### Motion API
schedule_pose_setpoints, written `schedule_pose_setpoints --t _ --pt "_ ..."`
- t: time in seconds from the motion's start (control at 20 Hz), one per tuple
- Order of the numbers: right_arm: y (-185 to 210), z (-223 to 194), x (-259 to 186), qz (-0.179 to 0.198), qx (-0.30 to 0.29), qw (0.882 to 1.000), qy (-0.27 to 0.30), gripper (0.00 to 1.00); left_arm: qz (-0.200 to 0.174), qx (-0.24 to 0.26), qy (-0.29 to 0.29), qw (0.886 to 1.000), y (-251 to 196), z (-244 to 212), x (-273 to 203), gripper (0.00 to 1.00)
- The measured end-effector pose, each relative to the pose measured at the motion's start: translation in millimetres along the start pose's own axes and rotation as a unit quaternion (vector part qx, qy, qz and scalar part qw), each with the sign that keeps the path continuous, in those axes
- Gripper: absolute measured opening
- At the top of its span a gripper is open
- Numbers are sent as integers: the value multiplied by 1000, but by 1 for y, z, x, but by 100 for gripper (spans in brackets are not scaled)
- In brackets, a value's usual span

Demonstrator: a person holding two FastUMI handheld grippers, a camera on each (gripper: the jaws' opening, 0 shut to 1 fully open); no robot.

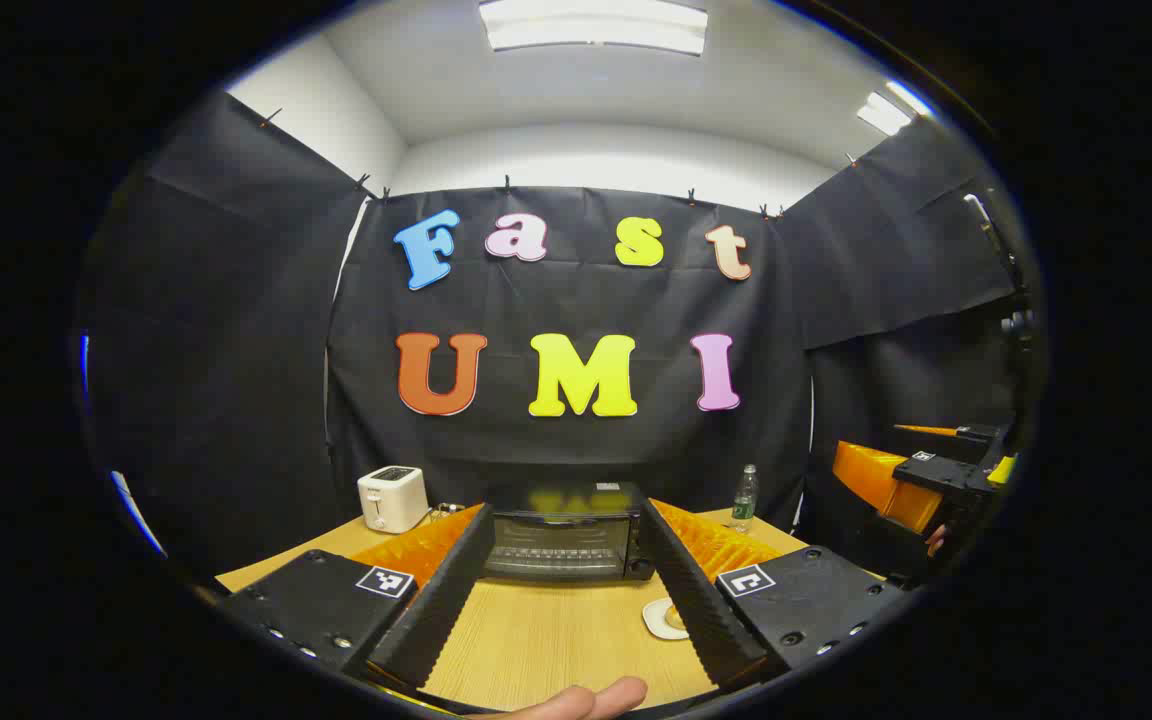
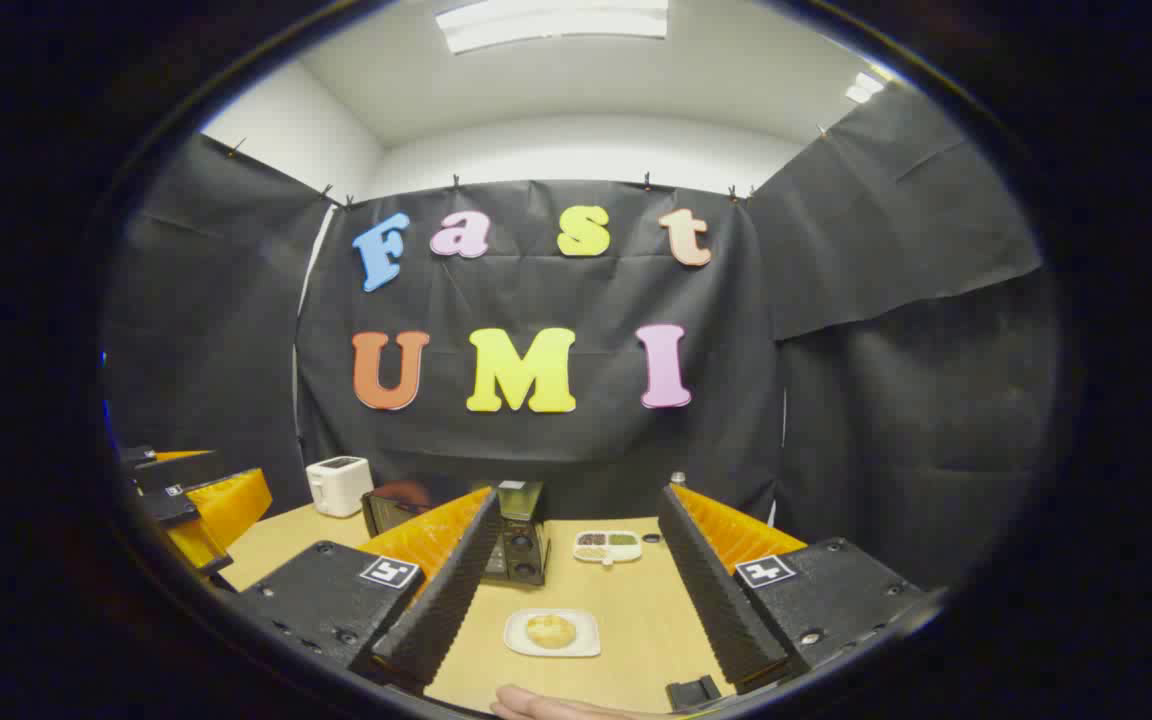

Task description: Open the electric oven with the left hand, put the food in, and close the electric oven.

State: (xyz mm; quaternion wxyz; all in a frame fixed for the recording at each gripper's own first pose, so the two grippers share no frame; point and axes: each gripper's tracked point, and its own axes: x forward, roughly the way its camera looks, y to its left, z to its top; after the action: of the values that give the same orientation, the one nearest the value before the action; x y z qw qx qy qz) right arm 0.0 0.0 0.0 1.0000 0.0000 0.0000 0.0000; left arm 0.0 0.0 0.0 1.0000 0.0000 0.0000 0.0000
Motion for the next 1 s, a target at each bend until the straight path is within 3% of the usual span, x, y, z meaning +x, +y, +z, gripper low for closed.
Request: schedule_pose_setpoints --t 0.05,0.65,1.0 --pt "0 -1 -1 1 1 1000 0 99 5 -2 2 1000 3 0 1 95" --pt "-16 -2 -1 -9 7 1000 -16 99 45 -39 -8 998 46 5 3 93" --pt "-31 -13 2 -18 18 1000 -11 99 46 -33 -2 998 59 4 29 92"
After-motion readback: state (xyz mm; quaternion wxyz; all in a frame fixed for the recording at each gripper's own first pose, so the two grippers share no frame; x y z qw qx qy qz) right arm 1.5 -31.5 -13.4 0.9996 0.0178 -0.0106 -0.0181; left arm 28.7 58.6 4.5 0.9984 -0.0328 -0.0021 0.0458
